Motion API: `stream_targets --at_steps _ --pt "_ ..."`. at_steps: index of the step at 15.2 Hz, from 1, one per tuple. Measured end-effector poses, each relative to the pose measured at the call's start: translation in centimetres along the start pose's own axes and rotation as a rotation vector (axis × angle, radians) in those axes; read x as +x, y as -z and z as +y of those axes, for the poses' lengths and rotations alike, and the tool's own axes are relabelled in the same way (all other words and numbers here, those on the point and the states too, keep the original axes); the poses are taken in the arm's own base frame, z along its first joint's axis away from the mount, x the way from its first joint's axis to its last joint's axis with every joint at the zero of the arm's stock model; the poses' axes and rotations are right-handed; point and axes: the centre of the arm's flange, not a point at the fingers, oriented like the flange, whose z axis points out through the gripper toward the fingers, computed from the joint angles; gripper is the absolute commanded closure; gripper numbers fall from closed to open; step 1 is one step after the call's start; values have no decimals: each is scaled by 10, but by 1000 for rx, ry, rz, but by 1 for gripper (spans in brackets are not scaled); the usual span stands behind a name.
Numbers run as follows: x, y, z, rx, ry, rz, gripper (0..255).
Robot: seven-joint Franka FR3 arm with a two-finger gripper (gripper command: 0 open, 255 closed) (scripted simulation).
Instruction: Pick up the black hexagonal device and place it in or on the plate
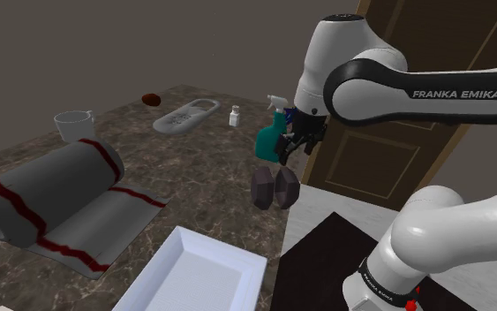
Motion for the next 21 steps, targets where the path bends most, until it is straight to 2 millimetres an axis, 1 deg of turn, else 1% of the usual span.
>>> stream_targets --at_steps 2,3,6,9,11,16,17,21 --pt "-4 -13 -15 -7 -29 -3 0" --pt "-4 -19 -18 -8 -35 -3 0" --pt "-5 -33 -21 -9 -40 -3 0" --pt "-5 -51 -20 -8 -42 -3 0" --pt "-5 -56 -21 -8 -42 -3 0" --pt "-5 -58 -21 -8 -42 -3 0" --pt "-5 -58 -21 -8 -42 -3 255" --pt "-5 -58 -20 -9 -42 -1 255"
